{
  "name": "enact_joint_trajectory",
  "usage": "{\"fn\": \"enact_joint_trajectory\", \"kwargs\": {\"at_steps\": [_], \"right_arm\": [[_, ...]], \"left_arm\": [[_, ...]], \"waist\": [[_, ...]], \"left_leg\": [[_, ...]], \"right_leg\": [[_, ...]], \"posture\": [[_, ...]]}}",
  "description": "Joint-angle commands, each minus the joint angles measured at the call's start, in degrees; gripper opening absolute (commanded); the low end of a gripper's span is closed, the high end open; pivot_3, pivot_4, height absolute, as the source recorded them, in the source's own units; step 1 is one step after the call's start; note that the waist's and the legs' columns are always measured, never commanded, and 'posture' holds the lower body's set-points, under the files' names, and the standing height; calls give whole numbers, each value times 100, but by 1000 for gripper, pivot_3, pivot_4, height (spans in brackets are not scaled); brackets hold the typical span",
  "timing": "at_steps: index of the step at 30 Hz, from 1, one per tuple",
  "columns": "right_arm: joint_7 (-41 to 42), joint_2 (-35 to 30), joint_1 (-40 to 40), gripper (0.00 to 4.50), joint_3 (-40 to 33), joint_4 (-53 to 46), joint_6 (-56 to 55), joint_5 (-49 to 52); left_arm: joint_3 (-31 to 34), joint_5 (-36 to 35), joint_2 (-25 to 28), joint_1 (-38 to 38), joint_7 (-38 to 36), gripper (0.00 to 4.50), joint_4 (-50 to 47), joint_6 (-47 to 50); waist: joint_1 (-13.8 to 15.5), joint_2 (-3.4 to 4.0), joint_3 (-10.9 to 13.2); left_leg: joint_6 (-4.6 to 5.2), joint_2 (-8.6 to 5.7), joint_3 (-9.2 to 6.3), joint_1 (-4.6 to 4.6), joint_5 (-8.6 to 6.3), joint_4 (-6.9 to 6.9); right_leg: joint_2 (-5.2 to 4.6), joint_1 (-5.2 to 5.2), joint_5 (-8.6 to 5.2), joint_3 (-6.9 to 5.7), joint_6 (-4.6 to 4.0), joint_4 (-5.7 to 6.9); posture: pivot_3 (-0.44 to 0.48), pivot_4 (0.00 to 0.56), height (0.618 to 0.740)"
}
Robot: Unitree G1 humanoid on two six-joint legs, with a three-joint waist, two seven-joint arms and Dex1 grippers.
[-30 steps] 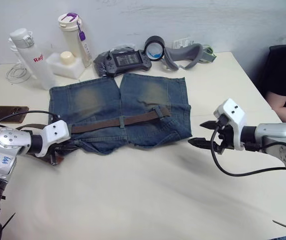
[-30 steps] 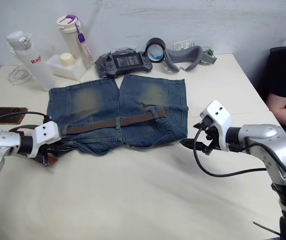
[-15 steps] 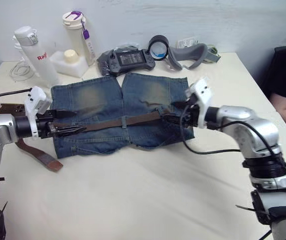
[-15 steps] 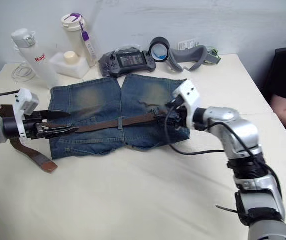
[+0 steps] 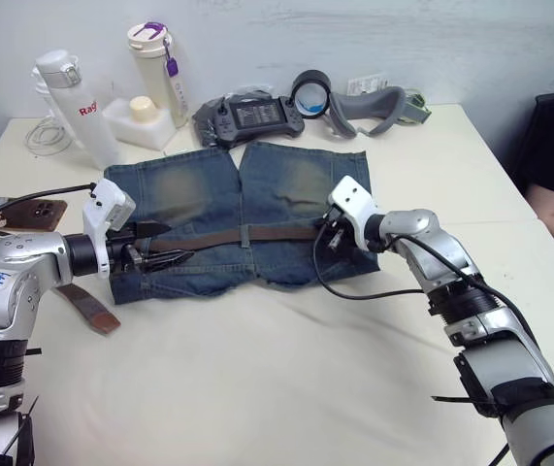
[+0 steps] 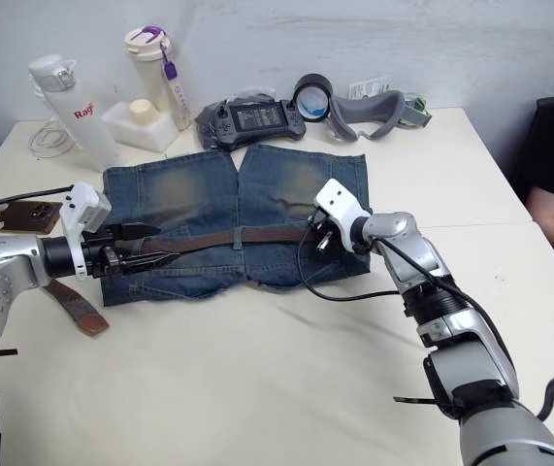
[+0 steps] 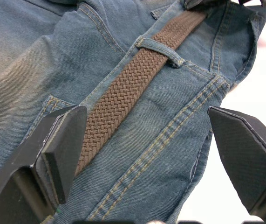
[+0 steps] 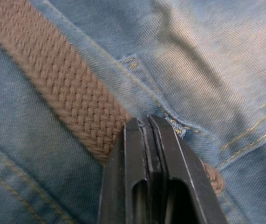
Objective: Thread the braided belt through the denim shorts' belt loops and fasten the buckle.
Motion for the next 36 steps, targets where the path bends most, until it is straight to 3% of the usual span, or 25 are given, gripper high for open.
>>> {"fn": "enact_joint_trajectory", "kwargs": {"at_steps": [1,6,13,16,17,18,19,21,25,30,36], "right_arm": [[-284,-143,109,26,-93,645,122,-397],[-44,11,239,26,-350,394,183,-120],[260,172,82,26,-1705,-856,665,1251],[529,48,111,840,-1935,-1253,1297,1703],[602,15,133,1332,-1940,-1329,1407,1765],[638,11,150,1489,-1947,-1384,1484,1818],[663,10,168,2097,-1955,-1435,1554,1863],[653,13,215,2565,-1962,-1561,1669,1913],[436,13,324,4275,-2081,-1796,1830,1978],[290,-58,552,4401,-2247,-2195,2039,2118],[212,-126,718,4401,-2304,-2393,2159,2187]], "left_arm": [[83,-42,14,49,57,4500,-217,2],[37,4,-29,60,145,4500,-228,-12],[227,172,-159,-519,812,4500,490,234],[193,327,-265,-923,1187,4500,1100,370],[145,369,-310,-1064,1255,4500,1338,423],[80,419,-369,-1219,1299,4500,1626,447],[38,470,-431,-1375,1366,4500,1918,473],[-36,598,-526,-1689,1463,4500,2529,444],[-506,976,-478,-2007,1171,4500,3354,327],[-874,1148,-323,-1831,626,4500,3575,472],[-347,468,-114,-1712,175,4500,3067,1662]], "waist": [[18,-7,-5],[25,-12,-7],[15,-14,-3],[1,-9,0],[-4,-9,0],[-11,-8,0],[-8,-8,1],[-13,-8,0],[7,-11,2],[3,-13,3],[-3,-13,3]], "left_leg": [[0,0,-5,2,0,3],[0,-5,-22,7,-4,2],[-2,-4,-29,1,-3,-1],[-2,-2,-27,1,-2,-2],[-3,-1,-23,1,-2,-2],[-3,-1,-21,2,-2,-4],[-4,0,-20,3,-1,-7],[-4,4,-19,4,-1,-8],[-3,-1,-13,-1,-1,-5],[-4,1,9,-7,-1,-7],[-5,3,32,-8,-1,-9]], "right_leg": [[0,6,0,-1,0,0],[-3,22,0,-6,0,-4],[-1,22,0,-16,0,-8],[0,20,0,-17,0,-7],[1,17,0,-16,0,-8],[1,16,0,-16,0,-8],[2,16,0,-18,0,-7],[4,14,0,-20,0,-7],[2,7,0,-23,0,-6],[1,-23,0,-23,0,18],[-2,-41,0,-12,0,22]], "posture": [[0,150,740],[0,150,740],[0,150,740],[0,150,740],[0,150,740],[0,150,740],[0,150,740],[0,150,740],[0,150,740],[0,150,740],[0,150,740]]}}
